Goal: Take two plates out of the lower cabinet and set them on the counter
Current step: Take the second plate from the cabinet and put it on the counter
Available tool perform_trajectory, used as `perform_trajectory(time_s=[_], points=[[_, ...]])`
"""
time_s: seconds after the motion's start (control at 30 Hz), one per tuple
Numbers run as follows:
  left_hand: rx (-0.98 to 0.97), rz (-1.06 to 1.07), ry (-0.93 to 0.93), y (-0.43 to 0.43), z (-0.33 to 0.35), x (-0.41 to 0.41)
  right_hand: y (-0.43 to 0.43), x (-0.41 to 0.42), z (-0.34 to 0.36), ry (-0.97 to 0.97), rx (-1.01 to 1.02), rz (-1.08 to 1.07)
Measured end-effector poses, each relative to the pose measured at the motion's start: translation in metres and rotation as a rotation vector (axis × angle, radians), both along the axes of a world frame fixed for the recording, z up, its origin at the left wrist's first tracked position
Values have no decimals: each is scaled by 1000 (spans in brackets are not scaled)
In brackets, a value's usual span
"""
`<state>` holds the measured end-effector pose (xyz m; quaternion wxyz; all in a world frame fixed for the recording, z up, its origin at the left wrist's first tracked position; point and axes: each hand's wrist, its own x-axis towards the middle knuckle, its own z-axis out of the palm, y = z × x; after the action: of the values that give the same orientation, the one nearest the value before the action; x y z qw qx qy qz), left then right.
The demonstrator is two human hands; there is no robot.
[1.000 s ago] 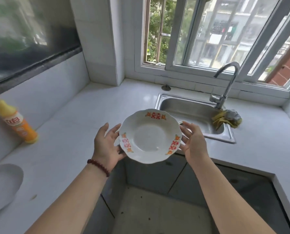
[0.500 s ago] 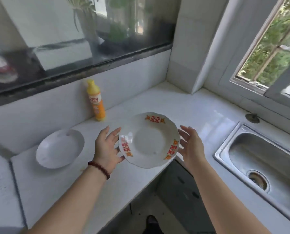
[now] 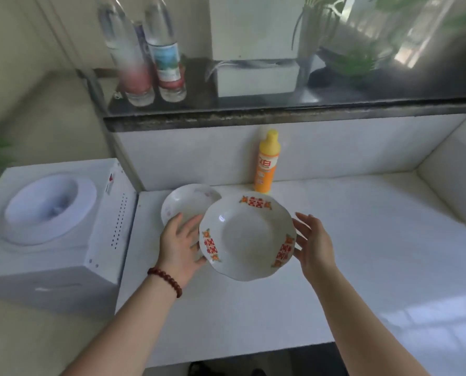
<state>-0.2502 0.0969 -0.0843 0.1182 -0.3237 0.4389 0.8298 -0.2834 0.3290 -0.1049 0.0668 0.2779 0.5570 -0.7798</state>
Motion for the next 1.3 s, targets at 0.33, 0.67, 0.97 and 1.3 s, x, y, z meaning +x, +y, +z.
perform_trajectory(time_s=[0.33,0.67,0.97,1.3], points=[[-112,80,41,-59,-11,-35,-82,-58,-19,1,128,150],[-141,35,23,-117,-45,-71,-139,-102,-41,4,200,203],[-106,51,36,-126,-87,-91,-155,-123,-62,-26,302,226],[-114,-4,5,-130,-94,-100,-157,-127,-73,-52,384,253]])
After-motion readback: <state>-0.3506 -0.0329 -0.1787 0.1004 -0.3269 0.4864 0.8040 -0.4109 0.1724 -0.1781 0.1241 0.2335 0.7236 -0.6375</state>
